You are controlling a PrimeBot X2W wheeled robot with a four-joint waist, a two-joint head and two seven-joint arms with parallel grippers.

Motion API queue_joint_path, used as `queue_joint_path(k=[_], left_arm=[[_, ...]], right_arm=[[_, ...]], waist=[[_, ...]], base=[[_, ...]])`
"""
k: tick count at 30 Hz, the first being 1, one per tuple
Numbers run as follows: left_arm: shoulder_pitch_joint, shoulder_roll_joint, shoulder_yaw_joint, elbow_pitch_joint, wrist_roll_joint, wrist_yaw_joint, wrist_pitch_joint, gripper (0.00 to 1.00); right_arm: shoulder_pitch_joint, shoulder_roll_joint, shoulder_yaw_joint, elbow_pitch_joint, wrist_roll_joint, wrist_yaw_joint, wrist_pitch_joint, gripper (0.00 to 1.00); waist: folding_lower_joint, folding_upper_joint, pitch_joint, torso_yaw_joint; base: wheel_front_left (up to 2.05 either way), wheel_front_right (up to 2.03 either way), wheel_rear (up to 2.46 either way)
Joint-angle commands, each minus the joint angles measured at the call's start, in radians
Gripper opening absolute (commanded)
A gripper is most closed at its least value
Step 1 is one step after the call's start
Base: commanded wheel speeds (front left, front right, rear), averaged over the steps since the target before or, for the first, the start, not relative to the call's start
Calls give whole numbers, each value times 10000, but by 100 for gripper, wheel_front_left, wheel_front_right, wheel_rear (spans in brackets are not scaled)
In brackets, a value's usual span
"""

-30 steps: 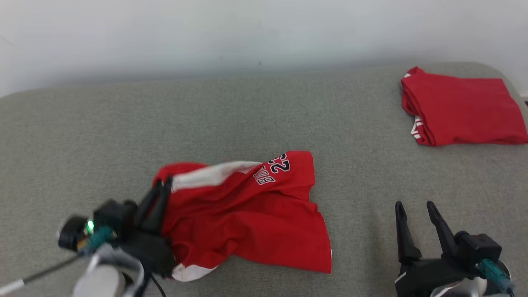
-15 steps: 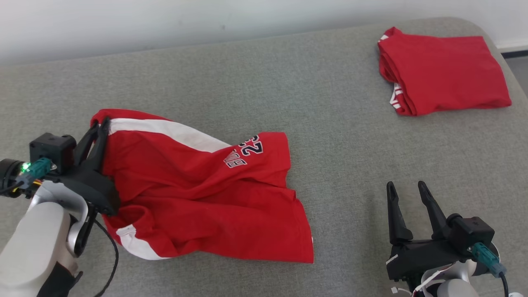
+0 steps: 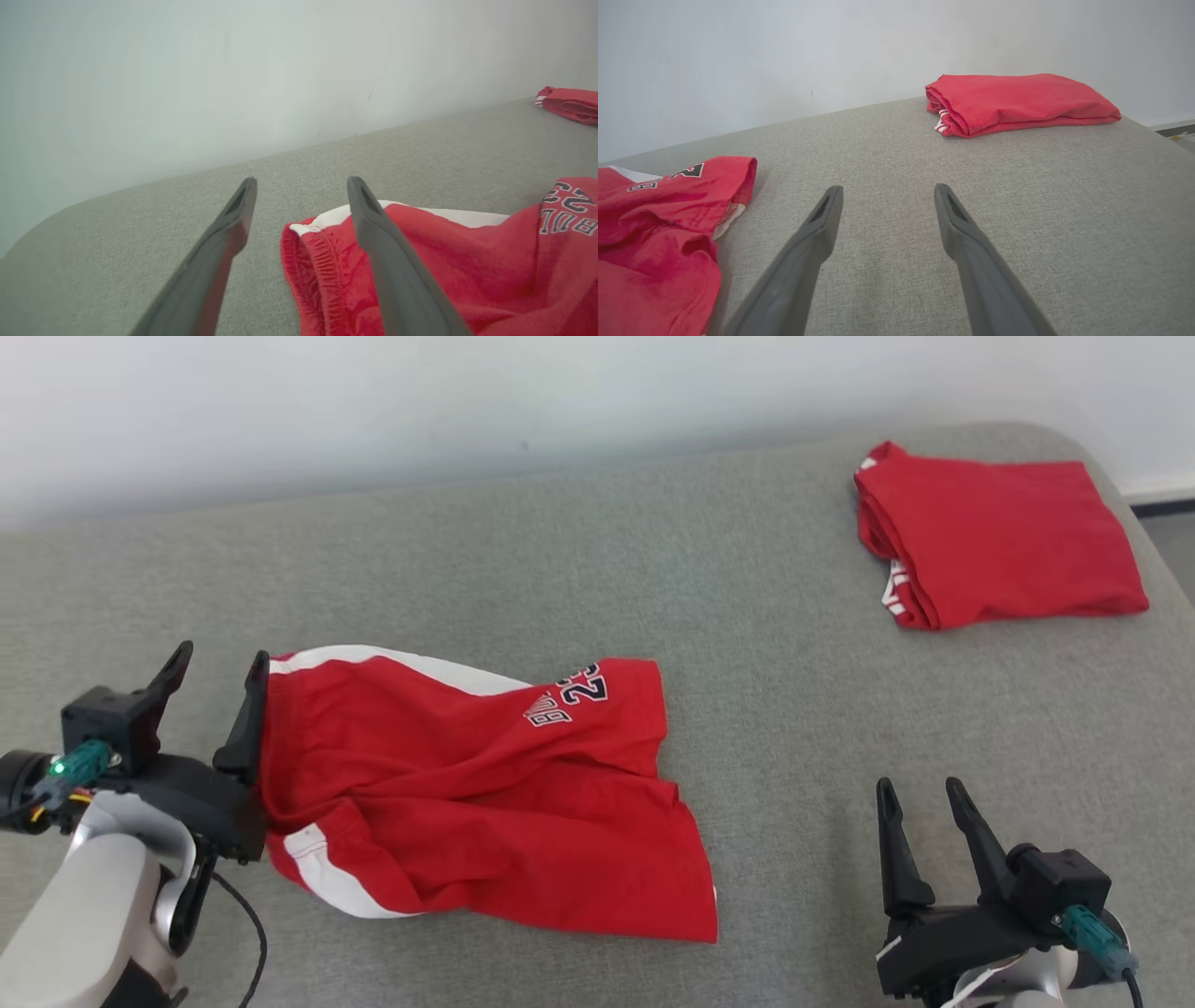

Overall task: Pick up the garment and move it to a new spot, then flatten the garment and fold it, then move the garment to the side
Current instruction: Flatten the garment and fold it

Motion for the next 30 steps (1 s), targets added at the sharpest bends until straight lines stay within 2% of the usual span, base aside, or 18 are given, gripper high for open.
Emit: queue_joint_path(k=[1,10,21,30], left_arm=[[281,4,137,-225,-150,79,-78,100],[2216,-65,1182,-3159,107,856,-92,100],[5074,-706,2422,-6485,1552,2389,-95,100],[6834,-1532,3764,-7454,1988,2776,-96,100]], right_arm=[[176,24,-35,-1,-103,-28,10,100],[574,24,-42,-230,-64,-28,211,100],[859,23,417,-341,-43,-28,607,100],[1136,19,1084,-413,187,-28,1304,100]], waist=[[0,-1,-493,400],[0,-1,-811,961],[0,-1,-1058,1497],[0,-1,-1350,1618]], base=[[0,0,0],[0,0,0],[0,0,0],[0,0,0]])
